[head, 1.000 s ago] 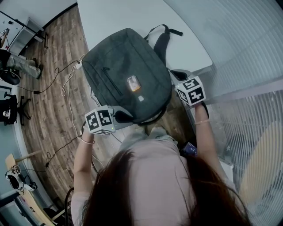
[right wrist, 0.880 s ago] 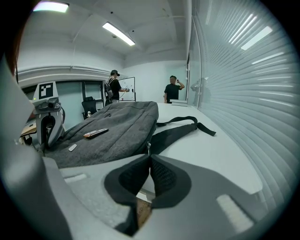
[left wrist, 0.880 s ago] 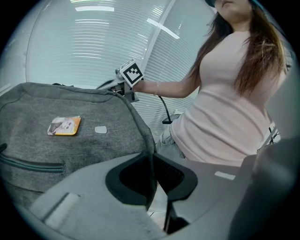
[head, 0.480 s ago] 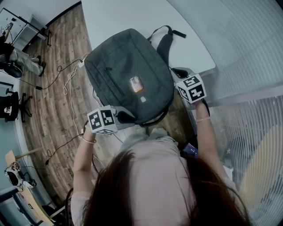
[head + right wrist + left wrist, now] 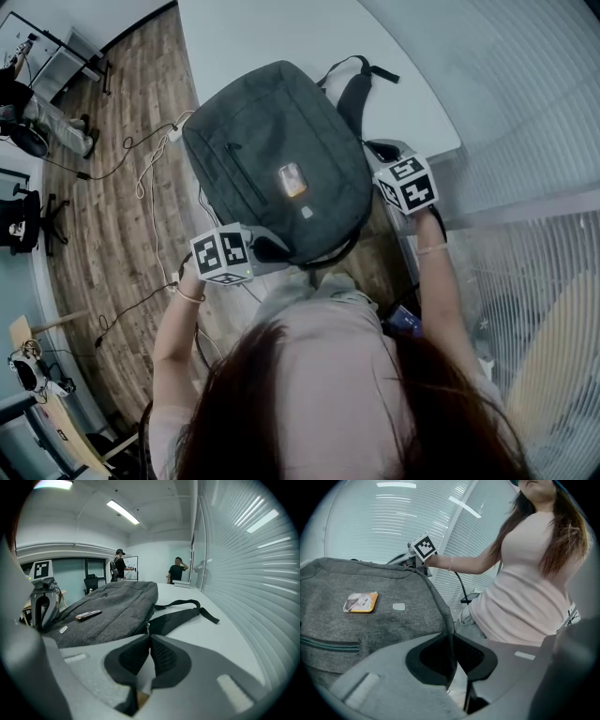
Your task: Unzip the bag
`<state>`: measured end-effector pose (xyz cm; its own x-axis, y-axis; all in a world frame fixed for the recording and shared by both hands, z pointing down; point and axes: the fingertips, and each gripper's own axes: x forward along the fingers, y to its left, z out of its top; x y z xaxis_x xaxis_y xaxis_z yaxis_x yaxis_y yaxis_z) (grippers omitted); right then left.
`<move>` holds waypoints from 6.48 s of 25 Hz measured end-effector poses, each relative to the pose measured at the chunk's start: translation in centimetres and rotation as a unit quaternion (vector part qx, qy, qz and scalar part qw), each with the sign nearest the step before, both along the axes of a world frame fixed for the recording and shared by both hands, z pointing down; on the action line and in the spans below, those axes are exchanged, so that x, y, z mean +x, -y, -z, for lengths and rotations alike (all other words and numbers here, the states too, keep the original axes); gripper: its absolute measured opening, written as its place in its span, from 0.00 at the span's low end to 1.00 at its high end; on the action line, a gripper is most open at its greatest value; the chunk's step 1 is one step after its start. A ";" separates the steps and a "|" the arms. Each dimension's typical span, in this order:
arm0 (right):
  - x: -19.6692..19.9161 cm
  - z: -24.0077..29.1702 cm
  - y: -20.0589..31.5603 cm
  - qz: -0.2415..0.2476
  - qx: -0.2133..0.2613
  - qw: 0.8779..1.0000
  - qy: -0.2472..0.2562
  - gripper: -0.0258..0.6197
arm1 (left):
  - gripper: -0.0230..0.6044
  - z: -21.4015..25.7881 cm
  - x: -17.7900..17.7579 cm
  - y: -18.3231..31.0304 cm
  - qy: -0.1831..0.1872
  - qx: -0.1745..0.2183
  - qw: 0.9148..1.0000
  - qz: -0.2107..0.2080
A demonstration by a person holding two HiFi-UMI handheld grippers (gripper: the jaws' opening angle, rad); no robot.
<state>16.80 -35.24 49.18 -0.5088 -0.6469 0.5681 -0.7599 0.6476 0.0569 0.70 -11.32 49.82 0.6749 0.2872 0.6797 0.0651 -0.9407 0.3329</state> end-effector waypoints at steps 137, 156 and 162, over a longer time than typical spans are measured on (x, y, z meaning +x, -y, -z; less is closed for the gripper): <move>-5.4 11.5 -16.9 -0.094 0.167 0.972 0.133 0.04 | 0.05 13.0 -4.7 5.7 -0.224 0.269 0.798 0.491; -5.6 13.8 -22.3 -0.145 0.224 0.959 0.095 0.04 | 0.05 16.3 -6.3 0.4 -0.259 0.293 0.770 0.504; -7.0 14.8 -24.2 -0.139 0.229 0.959 0.096 0.04 | 0.05 17.0 -7.4 -1.4 -0.272 0.292 0.755 0.520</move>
<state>9.81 -11.00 34.37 -0.3475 -0.9318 0.1051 -0.9243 0.3592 0.1289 -6.68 -9.92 32.80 0.5543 -0.8319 0.0264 -0.8323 -0.5535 0.0311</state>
